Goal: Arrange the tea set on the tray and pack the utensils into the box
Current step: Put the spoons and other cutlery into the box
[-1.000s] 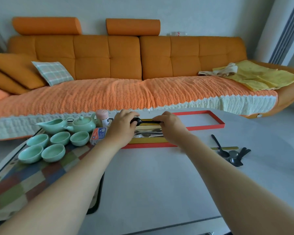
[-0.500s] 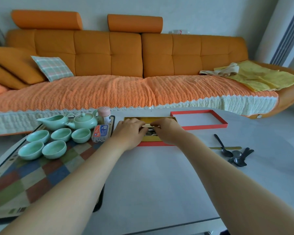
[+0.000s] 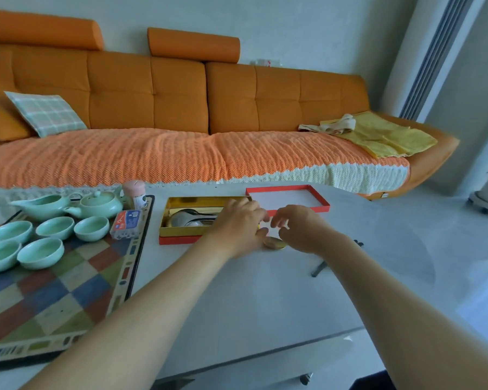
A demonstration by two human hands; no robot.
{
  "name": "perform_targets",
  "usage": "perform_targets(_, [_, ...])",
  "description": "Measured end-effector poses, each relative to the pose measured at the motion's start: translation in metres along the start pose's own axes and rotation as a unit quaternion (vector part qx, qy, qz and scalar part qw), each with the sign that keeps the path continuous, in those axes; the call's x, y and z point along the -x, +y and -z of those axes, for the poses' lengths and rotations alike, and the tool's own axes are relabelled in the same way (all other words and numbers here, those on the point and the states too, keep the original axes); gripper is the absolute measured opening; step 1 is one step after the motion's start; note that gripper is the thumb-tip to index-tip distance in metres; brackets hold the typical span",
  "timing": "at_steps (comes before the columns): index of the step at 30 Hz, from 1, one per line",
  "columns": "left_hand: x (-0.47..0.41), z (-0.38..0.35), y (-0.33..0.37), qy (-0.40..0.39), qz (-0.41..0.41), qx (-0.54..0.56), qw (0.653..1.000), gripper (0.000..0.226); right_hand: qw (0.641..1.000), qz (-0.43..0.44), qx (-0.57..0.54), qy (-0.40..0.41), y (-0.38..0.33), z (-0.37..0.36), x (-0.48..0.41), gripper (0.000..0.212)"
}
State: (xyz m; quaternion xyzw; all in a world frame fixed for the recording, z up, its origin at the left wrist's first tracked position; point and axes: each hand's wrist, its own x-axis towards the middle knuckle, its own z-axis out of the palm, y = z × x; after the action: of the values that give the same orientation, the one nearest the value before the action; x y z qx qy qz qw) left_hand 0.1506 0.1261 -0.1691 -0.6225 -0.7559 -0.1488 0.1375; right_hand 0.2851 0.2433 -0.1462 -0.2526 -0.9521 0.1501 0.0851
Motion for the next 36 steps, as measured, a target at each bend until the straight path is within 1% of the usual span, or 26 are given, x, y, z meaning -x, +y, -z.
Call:
perform_targets(3, [0.000,-0.012,0.012,-0.064,-0.032,-0.041,0.997,0.049,0.998,-0.023,0.046,-0.048,0.020,0.002,0.011,0.025])
perform_targets(5, [0.001,-0.017,0.019,-0.077,-0.062,-0.072,0.992,0.048,0.995,-0.028,0.076,-0.061,0.031,0.001,0.014,0.027])
perform_targets(8, [-0.002,-0.020,0.027,-0.092,-0.089,-0.104,0.986,0.039,0.995,-0.016,0.089,-0.048,0.042,-0.003,0.011,0.015])
perform_targets(10, [-0.003,-0.019,0.028,-0.089,-0.105,-0.137,0.981,0.034,0.995,-0.012,0.087,-0.048,0.044,-0.006,0.006,0.010])
perform_targets(13, [-0.002,-0.014,0.027,-0.079,-0.131,-0.181,0.971,0.036,0.996,-0.010,0.070,-0.062,0.042,-0.011,0.001,0.012])
perform_targets(16, [0.001,-0.008,0.023,-0.052,-0.131,-0.138,0.980,0.033,0.997,-0.002,0.057,-0.053,0.037,-0.015,-0.001,0.015])
perform_targets(20, [-0.001,-0.009,0.008,-0.015,-0.059,0.005,0.998,0.024,0.999,0.008,-0.001,-0.036,0.026,-0.011,0.002,0.015])
perform_targets(23, [0.000,0.002,0.009,0.001,-0.015,0.063,0.998,0.022,0.998,0.013,-0.051,-0.022,0.020,-0.007,0.002,0.013])
perform_targets(25, [0.002,0.014,0.006,0.011,0.039,0.105,0.994,0.025,0.997,0.014,-0.080,-0.015,0.017,-0.005,0.001,0.014])
perform_targets(28, [0.004,0.036,-0.009,0.021,0.117,0.186,0.975,0.027,0.993,0.021,-0.112,0.019,0.009,-0.004,-0.001,0.017])
perform_targets(32, [0.009,0.061,-0.047,0.045,0.206,0.262,0.942,0.032,0.987,0.035,-0.145,0.054,-0.010,-0.004,-0.013,0.017])
perform_targets(34, [0.013,0.067,-0.066,0.061,0.241,0.303,0.920,0.032,0.986,0.057,-0.131,0.083,-0.020,-0.006,-0.024,0.015])
perform_targets(36, [0.016,0.069,-0.081,0.086,0.265,0.337,0.899,0.033,0.985,0.080,-0.110,0.105,-0.030,-0.009,-0.036,0.021])
